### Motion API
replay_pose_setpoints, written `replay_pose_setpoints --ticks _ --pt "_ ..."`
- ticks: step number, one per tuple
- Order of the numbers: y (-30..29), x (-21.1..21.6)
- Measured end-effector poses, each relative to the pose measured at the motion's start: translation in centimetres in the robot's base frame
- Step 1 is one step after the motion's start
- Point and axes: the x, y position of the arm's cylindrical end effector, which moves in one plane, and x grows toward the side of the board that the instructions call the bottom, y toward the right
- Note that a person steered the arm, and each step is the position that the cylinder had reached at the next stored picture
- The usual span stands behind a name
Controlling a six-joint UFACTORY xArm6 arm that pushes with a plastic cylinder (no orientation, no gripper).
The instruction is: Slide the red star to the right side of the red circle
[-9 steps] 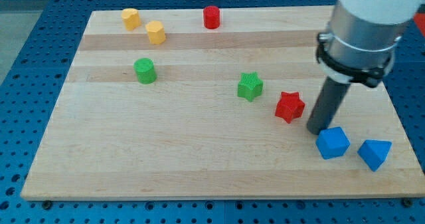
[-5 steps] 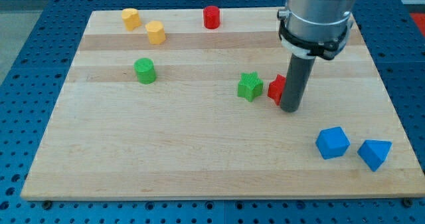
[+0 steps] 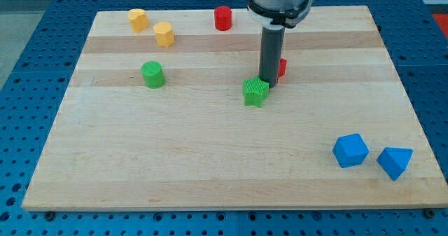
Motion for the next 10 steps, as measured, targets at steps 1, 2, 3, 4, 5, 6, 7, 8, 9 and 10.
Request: replay_pose_setpoints --ticks 1,2,3,4,5,6,7,8,9,10 --pt "0.6 -1.8" --pt "2.5 -3.4" --pt "6.0 -4.8" --pt "7.5 -6.7" --pt "6.0 -7.2" --pt "3.6 -7.2" --pt "2.4 -7.5" --pt "1.6 -8.7" --pt "1.3 -10.4" --pt "1.2 -12.0"
